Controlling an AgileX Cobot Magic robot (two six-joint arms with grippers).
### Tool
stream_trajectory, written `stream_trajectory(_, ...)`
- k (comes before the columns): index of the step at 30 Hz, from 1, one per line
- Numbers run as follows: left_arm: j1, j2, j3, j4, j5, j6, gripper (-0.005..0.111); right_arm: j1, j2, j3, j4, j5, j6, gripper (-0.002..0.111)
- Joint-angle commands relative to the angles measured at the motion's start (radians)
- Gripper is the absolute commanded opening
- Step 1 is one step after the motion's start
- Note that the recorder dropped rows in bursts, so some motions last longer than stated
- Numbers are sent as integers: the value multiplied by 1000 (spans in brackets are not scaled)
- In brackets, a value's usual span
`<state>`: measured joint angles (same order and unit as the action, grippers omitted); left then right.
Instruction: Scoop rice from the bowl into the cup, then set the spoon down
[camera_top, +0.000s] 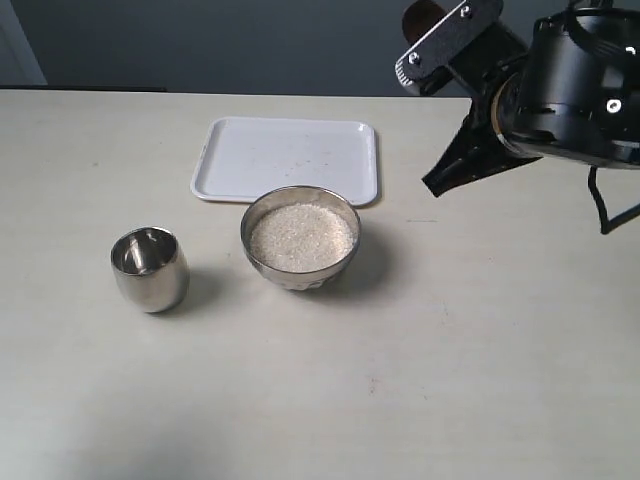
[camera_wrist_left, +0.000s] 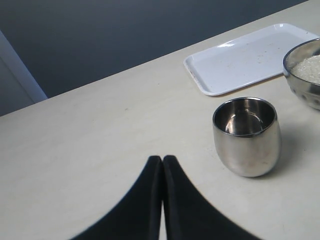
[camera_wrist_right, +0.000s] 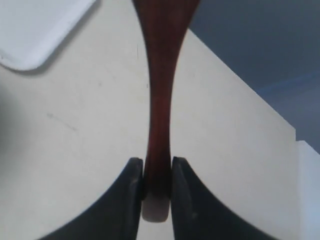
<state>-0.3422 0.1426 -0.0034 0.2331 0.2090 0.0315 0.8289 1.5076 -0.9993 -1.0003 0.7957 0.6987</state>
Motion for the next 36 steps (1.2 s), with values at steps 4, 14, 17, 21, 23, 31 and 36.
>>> stream_trajectory(4,-10,-7,3,-4,-6,-3,0,-3,-80,4,-161,-250,304,-1)
stream_trajectory(14,-10,-7,3,-4,-6,-3,0,-50,-127,93,294,-697,-101,-1)
stream_trajectory(17,-10,-7,3,-4,-6,-3,0,-50,-127,129,573,-595,-468,-1)
stream_trajectory(21,-10,-7,3,-4,-6,-3,0,-50,-127,130,958,-362,-1084,-1)
stream_trajectory(23,-10,-7,3,-4,-6,-3,0,-50,-127,117,1077,-252,-1280,-1)
stream_trajectory(31,-10,-7,3,-4,-4,-3,0,-50,-72,2,1089,82,-1364,-1)
stream_trajectory(36,-10,-7,3,-4,-7,-3,0,-50,11,-96,924,287,-1292,-1)
